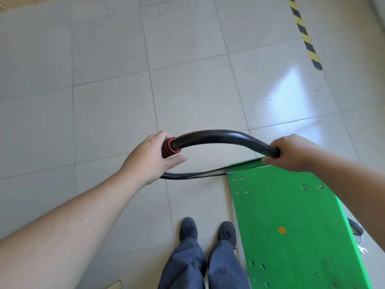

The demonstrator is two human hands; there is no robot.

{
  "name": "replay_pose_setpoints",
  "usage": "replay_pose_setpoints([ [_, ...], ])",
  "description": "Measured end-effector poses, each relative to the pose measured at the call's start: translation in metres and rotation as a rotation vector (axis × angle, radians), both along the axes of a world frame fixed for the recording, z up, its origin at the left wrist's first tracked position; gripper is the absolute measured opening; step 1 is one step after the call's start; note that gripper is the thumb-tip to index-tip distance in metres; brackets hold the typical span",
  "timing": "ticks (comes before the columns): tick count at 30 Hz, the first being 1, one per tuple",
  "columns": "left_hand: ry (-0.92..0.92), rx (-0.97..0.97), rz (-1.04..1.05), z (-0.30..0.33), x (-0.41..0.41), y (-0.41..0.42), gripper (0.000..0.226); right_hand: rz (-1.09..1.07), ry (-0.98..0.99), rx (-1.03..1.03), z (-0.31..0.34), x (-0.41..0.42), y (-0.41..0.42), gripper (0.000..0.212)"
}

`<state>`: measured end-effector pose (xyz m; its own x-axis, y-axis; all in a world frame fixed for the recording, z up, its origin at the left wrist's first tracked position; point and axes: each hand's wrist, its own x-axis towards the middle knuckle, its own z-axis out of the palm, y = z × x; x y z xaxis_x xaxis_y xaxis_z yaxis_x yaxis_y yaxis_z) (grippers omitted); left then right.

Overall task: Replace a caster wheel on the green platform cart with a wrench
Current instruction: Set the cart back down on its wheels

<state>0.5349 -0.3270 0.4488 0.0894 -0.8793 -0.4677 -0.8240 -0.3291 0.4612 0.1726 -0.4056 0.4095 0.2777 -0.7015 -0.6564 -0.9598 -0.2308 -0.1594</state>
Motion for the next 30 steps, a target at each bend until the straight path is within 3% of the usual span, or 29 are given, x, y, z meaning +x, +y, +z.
replay_pose_setpoints([
  [6, -0.165, 0.124, 0.003, -0.010, 0.023, 0.015, 0.023, -0.018, 0.012, -0.044, 0.002, -0.017, -0.001, 0.036],
  [16, -0.260, 0.048, -0.239, 0.022, -0.005, -0.014, 0.013, 0.068, -0.006, -0.281, 0.062, -0.019, -0.023, 0.040],
  [30, -0.289, -0.208, -0.429, 0.063, -0.086, -0.063, 0.020, -0.374, -0.108, -0.273, 0.063, -0.079, -0.066, 0.005],
])
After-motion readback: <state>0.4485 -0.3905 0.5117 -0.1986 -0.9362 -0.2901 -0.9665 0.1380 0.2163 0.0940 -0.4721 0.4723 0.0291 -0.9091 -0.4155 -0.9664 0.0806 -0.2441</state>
